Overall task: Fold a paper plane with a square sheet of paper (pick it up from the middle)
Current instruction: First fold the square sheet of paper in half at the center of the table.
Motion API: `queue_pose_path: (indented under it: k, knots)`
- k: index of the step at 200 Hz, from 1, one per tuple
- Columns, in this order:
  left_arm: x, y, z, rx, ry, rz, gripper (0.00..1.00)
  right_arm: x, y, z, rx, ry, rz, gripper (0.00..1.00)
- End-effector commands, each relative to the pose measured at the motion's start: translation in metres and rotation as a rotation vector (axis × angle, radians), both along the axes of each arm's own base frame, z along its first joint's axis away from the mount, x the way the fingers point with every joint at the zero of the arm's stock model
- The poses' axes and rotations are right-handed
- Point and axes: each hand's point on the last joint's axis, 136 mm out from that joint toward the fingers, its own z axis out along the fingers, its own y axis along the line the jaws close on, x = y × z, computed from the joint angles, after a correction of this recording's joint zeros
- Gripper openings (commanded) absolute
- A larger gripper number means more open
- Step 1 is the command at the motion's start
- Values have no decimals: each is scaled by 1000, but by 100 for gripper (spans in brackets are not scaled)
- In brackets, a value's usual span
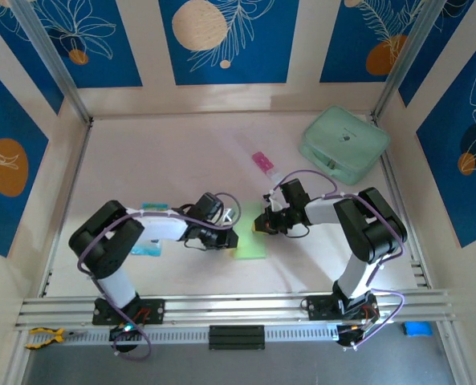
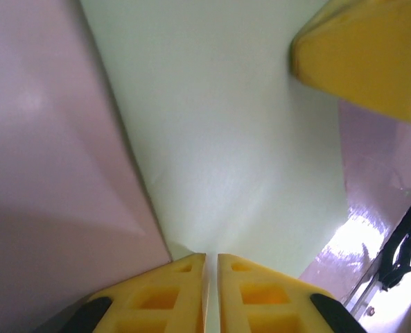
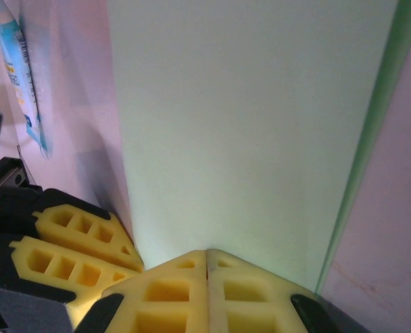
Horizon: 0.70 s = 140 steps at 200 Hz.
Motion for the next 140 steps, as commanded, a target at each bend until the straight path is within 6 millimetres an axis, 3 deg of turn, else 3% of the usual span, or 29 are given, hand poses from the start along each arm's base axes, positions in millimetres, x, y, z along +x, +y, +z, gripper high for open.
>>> queue_pose_path:
  k: [1, 39, 71, 110, 140]
  knots:
    - [-33, 24, -16, 117, 46, -64, 15, -25, -23, -33, -133, 117, -22, 0]
    - [-37, 29, -7, 195, -5, -106, 16, -24, -22, -33, -135, 120, -20, 0]
    - [-23, 25, 22, 165, -102, -80, 17, -23, -14, -27, -112, 111, 4, 0]
    - [16, 20, 58, 81, -200, 10, 17, -9, 0, 1, -124, 22, 22, 4]
    - [54, 7, 75, -77, -172, 75, 18, -2, 1, 33, -167, -76, -34, 16]
